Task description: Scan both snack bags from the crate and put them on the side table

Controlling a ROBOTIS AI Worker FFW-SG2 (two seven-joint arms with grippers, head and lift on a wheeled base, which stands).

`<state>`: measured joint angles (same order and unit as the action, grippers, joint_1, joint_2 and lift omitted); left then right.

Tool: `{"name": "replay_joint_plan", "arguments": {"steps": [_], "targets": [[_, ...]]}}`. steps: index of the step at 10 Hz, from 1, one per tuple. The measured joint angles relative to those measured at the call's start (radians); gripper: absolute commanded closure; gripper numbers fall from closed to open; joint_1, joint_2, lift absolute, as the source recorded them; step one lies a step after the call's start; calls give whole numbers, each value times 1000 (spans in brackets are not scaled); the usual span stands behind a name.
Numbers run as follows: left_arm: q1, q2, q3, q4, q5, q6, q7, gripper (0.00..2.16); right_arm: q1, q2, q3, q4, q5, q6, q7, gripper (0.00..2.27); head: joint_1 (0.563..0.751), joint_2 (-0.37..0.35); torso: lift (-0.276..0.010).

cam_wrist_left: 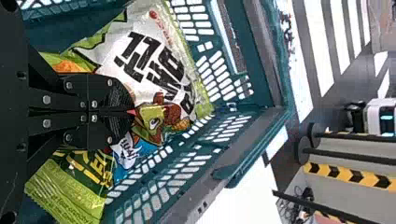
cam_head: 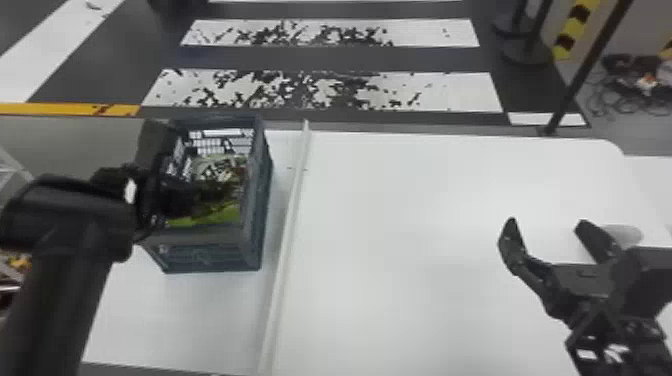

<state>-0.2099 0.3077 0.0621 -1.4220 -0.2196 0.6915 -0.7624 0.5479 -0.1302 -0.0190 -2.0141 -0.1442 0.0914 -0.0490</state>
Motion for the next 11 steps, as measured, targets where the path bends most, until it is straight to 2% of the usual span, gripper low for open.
{"name": "replay_joint_plan", "arguments": {"steps": [4,8,10,11], "targets": [[-1,10,83,-8,113,6,-29,2132,-1,0,2,2,4,5,0,33,695,88,-87],[0,13,182,3,299,-2,-94,2132,-5,3,8,0,13,32,-2,33,695,90,-87],[0,17,221,14,378,-2,-124,2132,-6,4,10,0,14,45,-3,33,695,93,-87],[0,18,231,19,399,-2,-132,2132,-6,4,10,0,14,48,-3,33,695,94,-87]]}}
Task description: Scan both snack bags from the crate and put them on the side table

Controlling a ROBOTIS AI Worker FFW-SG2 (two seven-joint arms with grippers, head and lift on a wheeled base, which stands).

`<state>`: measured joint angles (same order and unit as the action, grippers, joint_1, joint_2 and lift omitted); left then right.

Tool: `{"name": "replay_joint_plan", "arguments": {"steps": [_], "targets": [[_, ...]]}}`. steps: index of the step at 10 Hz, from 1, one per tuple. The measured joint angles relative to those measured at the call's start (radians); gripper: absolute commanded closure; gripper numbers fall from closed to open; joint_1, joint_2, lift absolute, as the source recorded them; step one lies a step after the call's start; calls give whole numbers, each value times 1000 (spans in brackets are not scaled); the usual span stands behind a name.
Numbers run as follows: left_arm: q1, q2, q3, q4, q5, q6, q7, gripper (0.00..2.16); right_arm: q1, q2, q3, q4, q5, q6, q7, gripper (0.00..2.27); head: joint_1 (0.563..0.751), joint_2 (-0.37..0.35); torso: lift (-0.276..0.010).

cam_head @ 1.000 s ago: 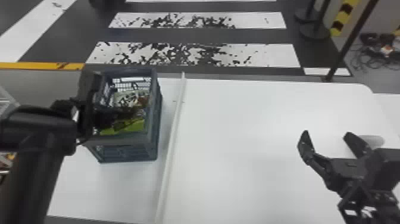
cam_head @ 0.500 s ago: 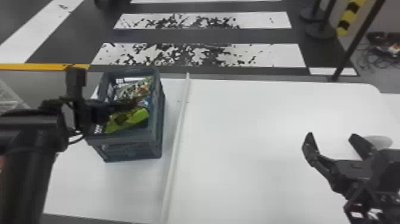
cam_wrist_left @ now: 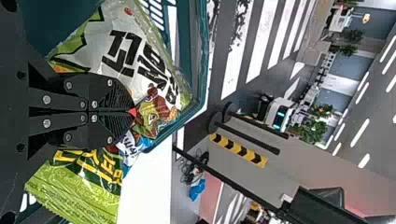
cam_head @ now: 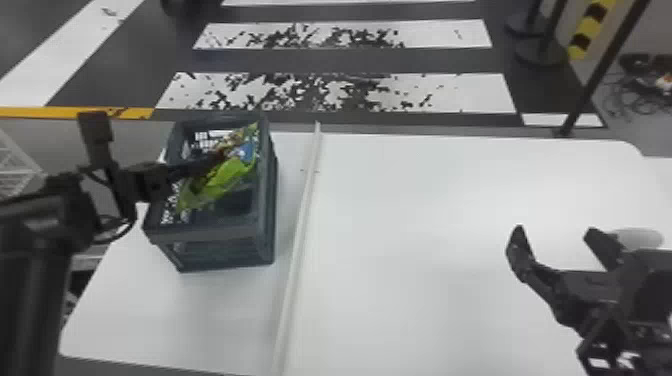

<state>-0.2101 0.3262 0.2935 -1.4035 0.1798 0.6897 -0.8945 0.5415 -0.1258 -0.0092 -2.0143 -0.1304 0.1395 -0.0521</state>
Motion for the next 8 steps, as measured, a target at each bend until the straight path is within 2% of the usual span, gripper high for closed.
{"name": "replay_joint_plan", "arguments": {"steps": [4,6,8], "targets": [[1,1,52,7,116,14,-26,2132,-1,0,0,-2,0,10,0,33,695,98,-87],[21,-1,80,-17,141,37,-34,2132,-2,0,-2,-4,0,28,0,33,695,103,-87],[66,-4,111,-77,147,80,-40,2132,-5,0,-4,-12,0,53,-1,33,695,108,-87]]}}
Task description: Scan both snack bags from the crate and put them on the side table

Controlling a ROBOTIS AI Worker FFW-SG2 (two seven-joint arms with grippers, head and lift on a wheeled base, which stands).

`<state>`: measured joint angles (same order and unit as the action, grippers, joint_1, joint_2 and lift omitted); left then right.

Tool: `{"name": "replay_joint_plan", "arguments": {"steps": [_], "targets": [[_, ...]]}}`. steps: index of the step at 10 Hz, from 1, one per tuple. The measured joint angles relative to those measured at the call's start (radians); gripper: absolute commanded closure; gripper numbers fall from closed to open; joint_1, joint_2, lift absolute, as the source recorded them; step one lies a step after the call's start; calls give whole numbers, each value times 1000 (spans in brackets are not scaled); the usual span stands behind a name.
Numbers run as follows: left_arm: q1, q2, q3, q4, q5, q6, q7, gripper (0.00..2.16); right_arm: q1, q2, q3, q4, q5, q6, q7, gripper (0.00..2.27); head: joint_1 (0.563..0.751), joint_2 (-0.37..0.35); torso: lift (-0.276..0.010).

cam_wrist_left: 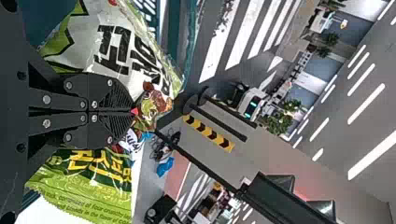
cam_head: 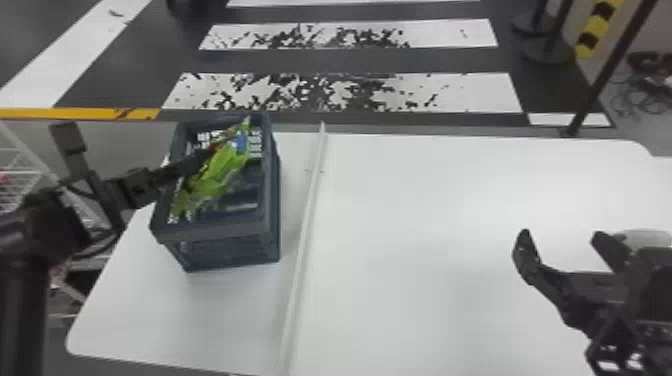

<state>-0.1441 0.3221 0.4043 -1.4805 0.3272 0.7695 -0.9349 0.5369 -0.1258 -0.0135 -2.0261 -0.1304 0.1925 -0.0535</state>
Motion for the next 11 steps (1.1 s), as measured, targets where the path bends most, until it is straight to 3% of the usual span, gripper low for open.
{"name": "replay_joint_plan", "arguments": {"steps": [2,6,9,11], "targets": [[49,-8,25,-42,16,20,-8,2132,-9,0,1,-2,1,25,0,33,695,111,-87],[82,-18,70,-111,116,33,-10,2132,-18,0,7,-2,12,47,0,33,695,115,-87],[103,-35,70,-232,179,50,36,2132,-18,3,6,-3,14,49,0,36,695,92,-87],[105,-67,29,-348,202,72,80,2135,-18,6,1,-7,15,49,-1,36,695,62,-87]]}}
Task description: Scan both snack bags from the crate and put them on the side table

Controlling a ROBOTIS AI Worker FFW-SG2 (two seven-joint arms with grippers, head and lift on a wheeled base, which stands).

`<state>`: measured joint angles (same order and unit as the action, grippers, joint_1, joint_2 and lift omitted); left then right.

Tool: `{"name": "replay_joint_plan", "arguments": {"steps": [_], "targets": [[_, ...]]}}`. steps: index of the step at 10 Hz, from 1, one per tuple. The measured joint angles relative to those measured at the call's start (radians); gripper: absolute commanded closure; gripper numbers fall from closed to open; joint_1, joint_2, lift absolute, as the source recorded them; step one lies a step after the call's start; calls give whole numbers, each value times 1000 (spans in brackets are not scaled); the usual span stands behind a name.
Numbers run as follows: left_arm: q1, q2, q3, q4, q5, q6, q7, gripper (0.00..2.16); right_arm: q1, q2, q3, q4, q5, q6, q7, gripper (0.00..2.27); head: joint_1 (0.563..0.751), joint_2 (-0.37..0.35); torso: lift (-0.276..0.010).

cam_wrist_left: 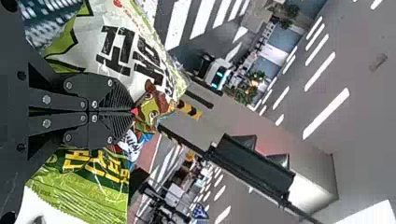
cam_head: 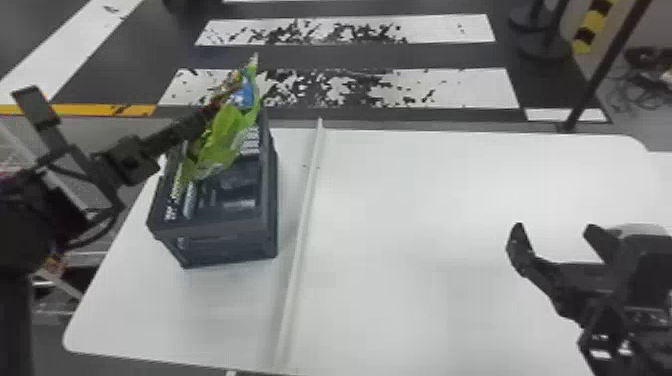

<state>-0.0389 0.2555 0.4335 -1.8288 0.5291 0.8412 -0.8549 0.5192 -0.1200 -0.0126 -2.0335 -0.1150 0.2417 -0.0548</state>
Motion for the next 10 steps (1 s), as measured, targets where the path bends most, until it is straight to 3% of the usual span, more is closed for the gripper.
{"name": "replay_joint_plan", "arguments": {"steps": [2,3,4,6,8,10], "targets": [[-10,-59,-119,-83,-30,9,22,2135,6,1,-9,-11,1,0,-3,36,695,-40,-87],[-23,-95,-212,-98,-82,16,35,2135,10,2,-15,-20,1,-5,-12,43,695,-103,-87],[-32,-117,-295,-101,-136,19,59,2135,13,2,-20,-28,-1,-16,-27,43,695,-164,-87],[-45,-151,-490,-96,-275,20,117,2135,16,3,-26,-50,-8,-58,-98,43,695,-256,-87],[-55,-184,-630,-39,-341,14,141,2135,16,3,-30,-62,-14,-93,-142,43,695,-350,-87],[-56,-211,-754,37,-413,-10,164,2135,16,3,-32,-65,-18,-95,-148,43,695,-350,-87]]}}
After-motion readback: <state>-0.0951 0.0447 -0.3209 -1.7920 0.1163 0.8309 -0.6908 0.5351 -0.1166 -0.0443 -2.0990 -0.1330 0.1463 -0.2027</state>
